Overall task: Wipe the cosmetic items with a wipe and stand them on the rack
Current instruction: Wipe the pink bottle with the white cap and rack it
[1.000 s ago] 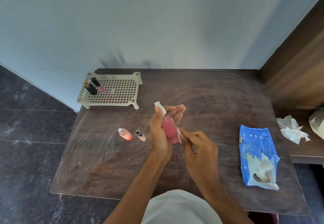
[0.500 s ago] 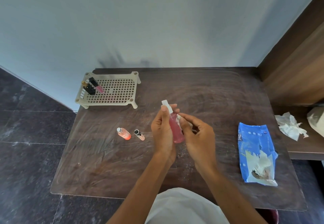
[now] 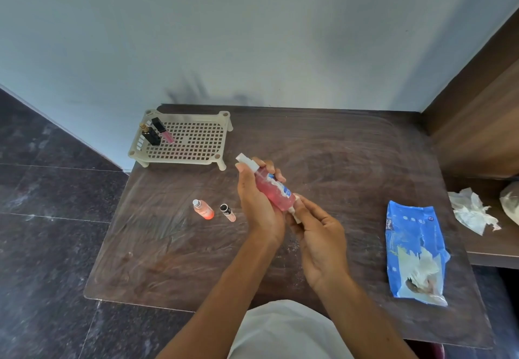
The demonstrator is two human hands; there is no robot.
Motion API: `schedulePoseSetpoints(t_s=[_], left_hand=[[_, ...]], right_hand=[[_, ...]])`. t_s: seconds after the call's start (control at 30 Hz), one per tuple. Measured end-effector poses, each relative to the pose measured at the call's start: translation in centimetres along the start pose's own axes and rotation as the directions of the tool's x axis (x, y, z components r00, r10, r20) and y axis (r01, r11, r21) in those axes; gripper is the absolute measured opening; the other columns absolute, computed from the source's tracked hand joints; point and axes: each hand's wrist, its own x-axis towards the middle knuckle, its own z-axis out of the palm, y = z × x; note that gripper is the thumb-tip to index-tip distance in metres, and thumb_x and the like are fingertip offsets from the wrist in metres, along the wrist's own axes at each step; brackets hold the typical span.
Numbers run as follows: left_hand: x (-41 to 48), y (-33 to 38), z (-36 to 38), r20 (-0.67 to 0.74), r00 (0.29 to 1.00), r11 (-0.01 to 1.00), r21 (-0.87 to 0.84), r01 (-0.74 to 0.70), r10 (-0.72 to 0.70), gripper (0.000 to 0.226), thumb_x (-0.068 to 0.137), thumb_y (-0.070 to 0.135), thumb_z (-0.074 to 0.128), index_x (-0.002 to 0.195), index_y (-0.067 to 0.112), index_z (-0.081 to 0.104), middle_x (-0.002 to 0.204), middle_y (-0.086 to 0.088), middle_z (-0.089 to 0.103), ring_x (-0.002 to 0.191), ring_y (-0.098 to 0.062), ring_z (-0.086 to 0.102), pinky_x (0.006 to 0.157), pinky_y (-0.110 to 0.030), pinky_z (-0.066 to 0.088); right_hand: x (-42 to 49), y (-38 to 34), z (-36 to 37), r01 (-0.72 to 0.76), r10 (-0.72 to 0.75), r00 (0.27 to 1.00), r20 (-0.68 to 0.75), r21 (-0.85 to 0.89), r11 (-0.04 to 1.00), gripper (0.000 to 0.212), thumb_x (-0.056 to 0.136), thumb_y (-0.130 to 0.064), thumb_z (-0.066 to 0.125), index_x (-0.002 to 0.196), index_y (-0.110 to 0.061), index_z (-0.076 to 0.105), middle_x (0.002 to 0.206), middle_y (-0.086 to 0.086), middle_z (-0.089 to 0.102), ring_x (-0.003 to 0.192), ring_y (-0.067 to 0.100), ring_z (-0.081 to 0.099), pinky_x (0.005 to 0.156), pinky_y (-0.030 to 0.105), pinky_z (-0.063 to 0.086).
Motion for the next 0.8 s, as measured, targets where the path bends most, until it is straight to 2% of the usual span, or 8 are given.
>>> schedulePoseSetpoints(t_s=[0.17,0.3,0.43,0.53,0.63,0.7,0.73,0.8], left_hand=[[-0.7,-0.5,-0.3,-0.042,0.995,0.990,0.108,-0.087,0.092,0.041,0.108,0.040,0.029,0.083,0.015,0.050,0.068,0.000,0.051,0.059,-0.012,0.047,0.055,-0.023,0.041],[1.0,0.2,-1.3,-0.084,0.991,0.990,0.108,-0.094,0.103,0.041,0.108,0.041,0.031,0.084,0.015,0.051,0.070,-0.002,0.054,0.061,-0.015,0.050,0.057,-0.026,0.041],[2.3,1.5,-2.7,-0.029,0.999,0.995,0.098,-0.034,0.037,0.038,0.107,0.041,0.035,0.091,0.015,0.057,0.075,0.002,0.059,0.065,-0.011,0.055,0.065,-0.027,0.048],[3.2,2.6,-4.3,-0.025,0.999,0.988,0.154,0.024,-0.021,0.038,0.105,0.042,0.039,0.093,0.017,0.064,0.085,0.003,0.061,0.073,-0.010,0.055,0.071,-0.029,0.051],[4.5,3.8,-5.7,-0.028,1.000,0.965,0.263,0.009,-0.001,0.040,0.106,0.042,0.037,0.097,0.015,0.066,0.087,0.006,0.061,0.074,-0.007,0.052,0.068,-0.026,0.050],[5.4,4.6,-6.7,-0.027,1.000,0.959,0.284,-0.003,0.011,0.040,0.106,0.041,0.038,0.101,0.013,0.067,0.091,0.007,0.065,0.074,-0.007,0.052,0.068,-0.025,0.051],[5.9,5.0,-7.2,-0.025,1.000,0.959,0.285,-0.007,0.015,0.040,0.104,0.042,0.040,0.103,0.012,0.068,0.096,0.004,0.066,0.078,-0.010,0.054,0.073,-0.028,0.052],[7.1,5.9,-8.3,-0.013,1.000,0.969,0.244,-0.020,0.024,0.042,0.098,0.046,0.048,0.105,0.013,0.072,0.107,-0.008,0.065,0.094,-0.024,0.055,0.091,-0.044,0.050]], right_hand=[[-0.3,-0.1,-0.2,-0.065,0.065,0.998,0.001,-0.052,0.997,0.019,0.091,-0.015,0.069,0.109,-0.010,0.075,0.098,0.005,0.078,0.094,0.014,0.074,0.079,0.026,0.060],[-1.4,-0.3,-0.5,-0.109,0.121,0.984,0.133,-0.092,0.990,0.015,0.089,-0.013,0.070,0.103,-0.010,0.076,0.097,0.006,0.078,0.081,0.012,0.068,0.072,0.023,0.057],[-0.7,-1.6,0.6,-0.122,0.115,0.975,0.189,0.028,0.992,0.014,0.095,-0.010,0.062,0.102,-0.004,0.073,0.092,0.006,0.076,0.076,0.011,0.068,0.071,0.027,0.059],[0.7,-2.0,1.8,-0.170,0.145,0.966,0.214,0.104,0.980,0.019,0.097,-0.015,0.055,0.095,-0.002,0.069,0.084,0.008,0.071,0.075,0.017,0.067,0.071,0.033,0.057],[2.2,-1.7,3.9,-0.193,0.170,0.958,0.231,0.080,0.978,0.026,0.099,-0.029,0.057,0.085,-0.007,0.061,0.076,0.005,0.065,0.067,0.014,0.061,0.061,0.028,0.054],[2.8,-1.4,6.0,-0.198,0.183,0.948,0.259,0.032,0.980,0.032,0.098,-0.036,0.058,0.088,-0.006,0.061,0.068,0.003,0.059,0.060,0.012,0.054,0.052,0.023,0.047],[3.1,-1.2,7.1,-0.189,0.179,0.943,0.282,0.008,0.982,0.032,0.098,-0.037,0.058,0.090,-0.006,0.062,0.066,0.002,0.057,0.057,0.010,0.050,0.049,0.021,0.044],[3.5,-0.7,9.3,-0.114,0.136,0.930,0.341,-0.085,0.990,0.030,0.098,-0.036,0.057,0.092,-0.007,0.061,0.065,-0.002,0.059,0.054,0.007,0.050,0.046,0.018,0.041]])
